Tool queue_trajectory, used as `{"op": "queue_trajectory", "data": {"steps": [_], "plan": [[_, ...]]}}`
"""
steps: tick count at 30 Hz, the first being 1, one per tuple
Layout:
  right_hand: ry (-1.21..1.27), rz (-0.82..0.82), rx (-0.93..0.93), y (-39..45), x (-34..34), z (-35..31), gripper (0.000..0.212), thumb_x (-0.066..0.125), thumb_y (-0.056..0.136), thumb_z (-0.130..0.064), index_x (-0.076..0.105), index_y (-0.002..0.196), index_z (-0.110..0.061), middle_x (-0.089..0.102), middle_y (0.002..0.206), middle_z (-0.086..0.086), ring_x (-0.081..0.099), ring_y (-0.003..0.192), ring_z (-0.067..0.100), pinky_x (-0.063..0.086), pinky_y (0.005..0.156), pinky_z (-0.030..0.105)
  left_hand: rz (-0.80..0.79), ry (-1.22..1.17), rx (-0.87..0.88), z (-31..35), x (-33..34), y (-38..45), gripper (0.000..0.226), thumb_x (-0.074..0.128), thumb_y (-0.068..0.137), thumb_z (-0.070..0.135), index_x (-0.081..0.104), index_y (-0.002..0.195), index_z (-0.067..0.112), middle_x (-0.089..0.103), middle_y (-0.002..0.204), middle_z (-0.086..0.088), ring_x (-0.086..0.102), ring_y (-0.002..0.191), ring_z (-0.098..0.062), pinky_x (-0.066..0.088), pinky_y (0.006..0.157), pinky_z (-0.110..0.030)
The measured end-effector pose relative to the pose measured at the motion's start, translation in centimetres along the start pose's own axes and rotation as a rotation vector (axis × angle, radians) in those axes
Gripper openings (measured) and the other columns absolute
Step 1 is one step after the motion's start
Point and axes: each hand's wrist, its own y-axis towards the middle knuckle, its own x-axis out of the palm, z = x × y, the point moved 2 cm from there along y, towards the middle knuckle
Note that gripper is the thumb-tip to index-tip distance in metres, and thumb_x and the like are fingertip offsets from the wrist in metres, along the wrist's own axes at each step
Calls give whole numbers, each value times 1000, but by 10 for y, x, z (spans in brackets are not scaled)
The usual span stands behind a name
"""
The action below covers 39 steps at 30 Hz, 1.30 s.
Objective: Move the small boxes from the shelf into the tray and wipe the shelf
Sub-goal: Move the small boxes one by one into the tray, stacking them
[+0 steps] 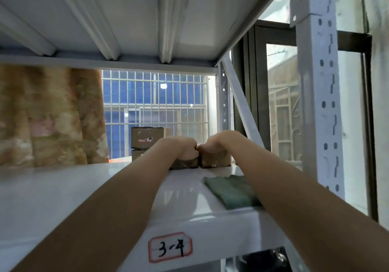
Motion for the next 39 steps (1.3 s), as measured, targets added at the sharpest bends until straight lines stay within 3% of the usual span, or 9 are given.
{"op": "queue_trajectory", "data": {"steps": [8,13,18,23,26,30,32,36,39], "plan": [[-77,-36,20,-6,-6,0,59,30,98,-53,48,133,-10,52,135,12,55,108,26,40,87,34,-28,-11,24,1,2,-4,40,43,94,29,51,130,15,55,130,-9,53,115,-28,43,97,-37],[-164,-79,82,-11,-19,-6,69,38,93,-54,28,147,-14,34,150,10,42,131,28,39,94,36,-47,-20,38,4,2,-8,39,42,95,29,50,130,13,55,129,-10,53,114,-29,44,96,-37],[-147,-26,68,-5,-11,-5,57,45,92,-53,45,131,-11,48,104,9,50,99,25,42,91,34,-55,12,40,9,2,-13,38,42,96,25,47,131,12,50,131,-12,52,116,-30,41,94,-35],[-66,-51,65,-13,-9,-10,50,38,97,-46,47,131,-10,50,98,9,49,93,23,40,85,31,-32,-4,28,3,3,-21,41,39,98,26,43,136,11,47,136,-12,48,123,-30,39,98,-35],[2,-38,77,-13,-10,-2,47,39,96,-49,51,122,-12,55,93,9,53,94,23,42,89,31,-8,-42,11,5,5,-15,52,41,97,30,32,145,12,34,148,-13,33,136,-30,32,110,-41],[113,79,101,-6,-11,10,44,52,84,-51,52,108,-15,60,97,9,61,95,23,46,98,35,115,-76,-29,4,2,-9,63,44,97,35,20,150,11,16,157,-11,15,145,-28,24,116,-47],[146,126,110,-7,-13,12,48,55,80,-52,52,108,-13,59,92,9,61,88,23,47,94,33,151,-87,-25,4,1,-9,62,44,97,35,21,149,10,19,156,-11,18,145,-28,25,115,-46],[94,401,154,-11,-15,14,67,57,69,-68,53,113,-18,59,107,8,58,103,30,49,93,45,142,-100,17,11,-1,-11,58,43,97,33,24,149,12,23,154,-11,20,144,-27,27,114,-45],[95,548,158,-24,-14,17,77,55,71,-73,49,122,-16,57,113,8,56,107,29,49,90,41,168,-92,53,17,-6,-16,59,42,97,34,24,149,13,22,155,-8,20,143,-25,28,114,-44]]}}
